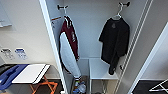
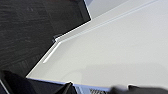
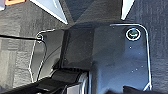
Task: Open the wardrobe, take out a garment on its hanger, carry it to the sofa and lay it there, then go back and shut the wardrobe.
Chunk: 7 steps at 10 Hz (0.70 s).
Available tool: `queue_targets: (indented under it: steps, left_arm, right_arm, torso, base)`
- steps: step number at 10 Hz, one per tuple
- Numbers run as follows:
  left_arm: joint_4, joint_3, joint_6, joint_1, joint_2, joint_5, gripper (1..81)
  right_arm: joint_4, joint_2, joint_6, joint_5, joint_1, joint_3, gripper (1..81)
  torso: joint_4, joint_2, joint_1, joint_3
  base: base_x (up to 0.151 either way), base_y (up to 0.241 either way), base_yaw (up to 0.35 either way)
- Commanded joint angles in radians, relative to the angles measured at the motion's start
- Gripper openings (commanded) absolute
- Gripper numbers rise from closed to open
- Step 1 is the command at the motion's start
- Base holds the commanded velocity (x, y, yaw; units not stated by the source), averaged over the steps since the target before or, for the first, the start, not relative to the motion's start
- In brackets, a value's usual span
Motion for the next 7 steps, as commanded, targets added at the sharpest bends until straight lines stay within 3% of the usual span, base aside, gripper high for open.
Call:
queue_targets:
  steps: [1, 3, 5, 7]
  left_arm:
    - [-0.032, -0.014, -0.068, -0.086, -0.044, -0.014, 81.1]
    - [-0.036, -0.014, -0.134, -0.067, -0.078, -0.017, 81.1]
    - [0.001, -0.010, -0.133, -0.032, -0.078, -0.017, 81.1]
    - [0.147, -0.007, -0.133, 0.020, -0.084, -0.009, 81.1]
  right_arm:
    - [-0.013, -0.006, -0.002, -0.052, 0.050, 0.019, 81.1]
    - [-0.013, -0.004, -0.002, -0.055, 0.053, 0.020, 81.1]
    - [-0.013, 0.002, -0.002, -0.057, 0.060, 0.020, 81.1]
    - [-0.013, 0.009, -0.002, -0.057, 0.062, 0.014, 81.1]
  torso:
    - [0.000, 0.000, 0.000, 0.000]
    - [0.000, 0.000, 0.000, 0.000]
    - [0.000, 0.000, 0.000, 0.000]
    - [0.000, 0.000, 0.000, 0.000]
  base:
    - [0.000, 0.000, 0.000]
    - [0.000, 0.000, 0.000]
    - [0.000, 0.000, 0.000]
    - [0.000, 0.000, 0.000]
